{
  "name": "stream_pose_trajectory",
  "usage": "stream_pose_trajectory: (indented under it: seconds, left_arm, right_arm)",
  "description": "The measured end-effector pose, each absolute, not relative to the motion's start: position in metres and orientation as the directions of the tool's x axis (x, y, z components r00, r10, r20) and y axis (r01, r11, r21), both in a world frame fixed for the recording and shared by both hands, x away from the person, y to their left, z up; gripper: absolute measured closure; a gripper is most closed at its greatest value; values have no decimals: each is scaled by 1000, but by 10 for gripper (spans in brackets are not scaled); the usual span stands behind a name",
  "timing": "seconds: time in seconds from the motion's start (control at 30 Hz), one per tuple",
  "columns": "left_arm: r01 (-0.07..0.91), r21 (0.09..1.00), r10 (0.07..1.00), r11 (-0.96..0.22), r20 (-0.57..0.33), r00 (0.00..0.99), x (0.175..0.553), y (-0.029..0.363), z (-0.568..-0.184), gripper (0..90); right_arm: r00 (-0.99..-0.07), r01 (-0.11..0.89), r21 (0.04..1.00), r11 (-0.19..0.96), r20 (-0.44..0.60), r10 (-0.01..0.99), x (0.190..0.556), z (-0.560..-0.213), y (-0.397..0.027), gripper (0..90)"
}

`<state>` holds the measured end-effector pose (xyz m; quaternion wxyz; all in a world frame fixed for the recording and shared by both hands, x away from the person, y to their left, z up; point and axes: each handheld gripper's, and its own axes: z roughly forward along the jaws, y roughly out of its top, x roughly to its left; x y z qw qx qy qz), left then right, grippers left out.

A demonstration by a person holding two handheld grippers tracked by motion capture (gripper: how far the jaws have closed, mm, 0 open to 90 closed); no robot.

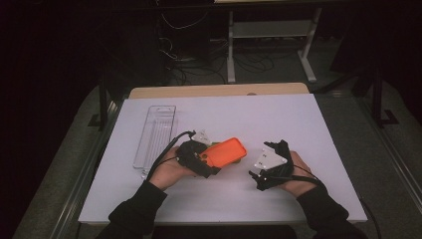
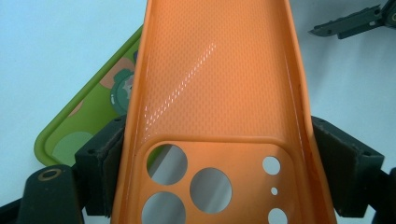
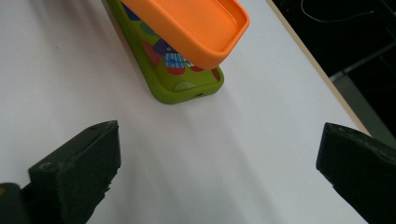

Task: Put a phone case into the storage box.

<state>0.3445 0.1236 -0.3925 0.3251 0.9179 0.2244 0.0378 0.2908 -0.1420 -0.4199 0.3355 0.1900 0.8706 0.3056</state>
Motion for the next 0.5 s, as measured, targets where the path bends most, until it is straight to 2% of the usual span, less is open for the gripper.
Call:
stream_pose_trajectory:
  seconds: [0.17, 0.2, 0.5]
  left_arm:
    - [387, 614, 437, -688, -75, 896, 344, 123, -393, 161]
    - [389, 613, 438, -688, -77, 896, 344, 123, -393, 161]
    - [378, 609, 429, -697, -68, 901, 344, 123, -393, 161]
  right_arm:
    - [-691, 92, 626, 774, -519, 502, 289, -421, -139, 0]
    - [-681, 70, 599, 797, -556, 477, 289, -421, -139, 0]
    - [-647, 7, 563, 826, -627, 433, 285, -420, -137, 0]
